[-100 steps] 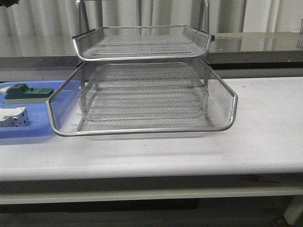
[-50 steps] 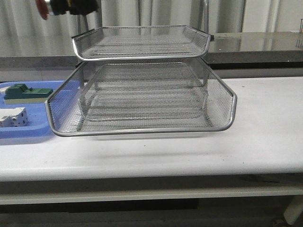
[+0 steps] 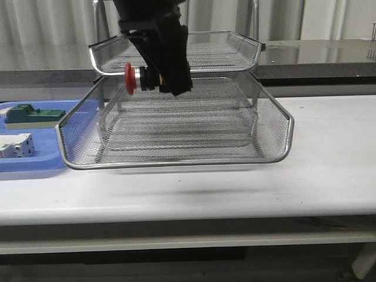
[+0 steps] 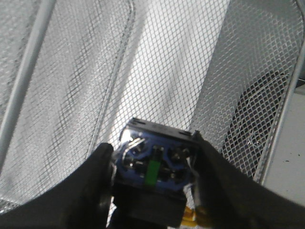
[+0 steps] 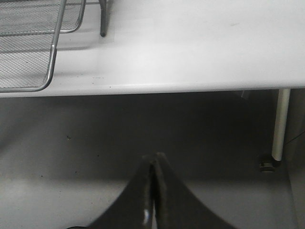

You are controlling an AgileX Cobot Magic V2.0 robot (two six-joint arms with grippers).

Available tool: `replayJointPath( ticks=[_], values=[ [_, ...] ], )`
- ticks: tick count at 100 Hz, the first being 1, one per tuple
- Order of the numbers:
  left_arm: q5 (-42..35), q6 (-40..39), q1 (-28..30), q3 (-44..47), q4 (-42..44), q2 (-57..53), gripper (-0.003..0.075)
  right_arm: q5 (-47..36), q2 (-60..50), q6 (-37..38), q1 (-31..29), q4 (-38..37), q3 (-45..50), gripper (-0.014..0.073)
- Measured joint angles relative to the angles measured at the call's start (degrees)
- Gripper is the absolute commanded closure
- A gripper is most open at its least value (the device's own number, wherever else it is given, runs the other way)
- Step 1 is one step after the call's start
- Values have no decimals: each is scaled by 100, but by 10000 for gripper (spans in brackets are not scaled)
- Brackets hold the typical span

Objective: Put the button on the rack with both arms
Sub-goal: 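Lower the button into the middle tray, open the left gripper, withdraw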

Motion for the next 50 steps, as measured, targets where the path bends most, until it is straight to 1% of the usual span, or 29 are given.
replayJointPath(
  ticks=[20,29,34,41,50],
  values=[
    [-122,0,-79,10,-12,166,715,0,0,0,0,0,0,662],
    [-146,0,-79,10,-33,180,695,0,0,0,0,0,0,662],
    [-146,0,-79,10,-33,180,661,0,0,0,0,0,0,662],
    [-150,0,-79,10,-33,180,589,0,0,0,0,0,0,662],
    [-150,0,-79,10,-33,180,470,0,0,0,0,0,0,662]
  ],
)
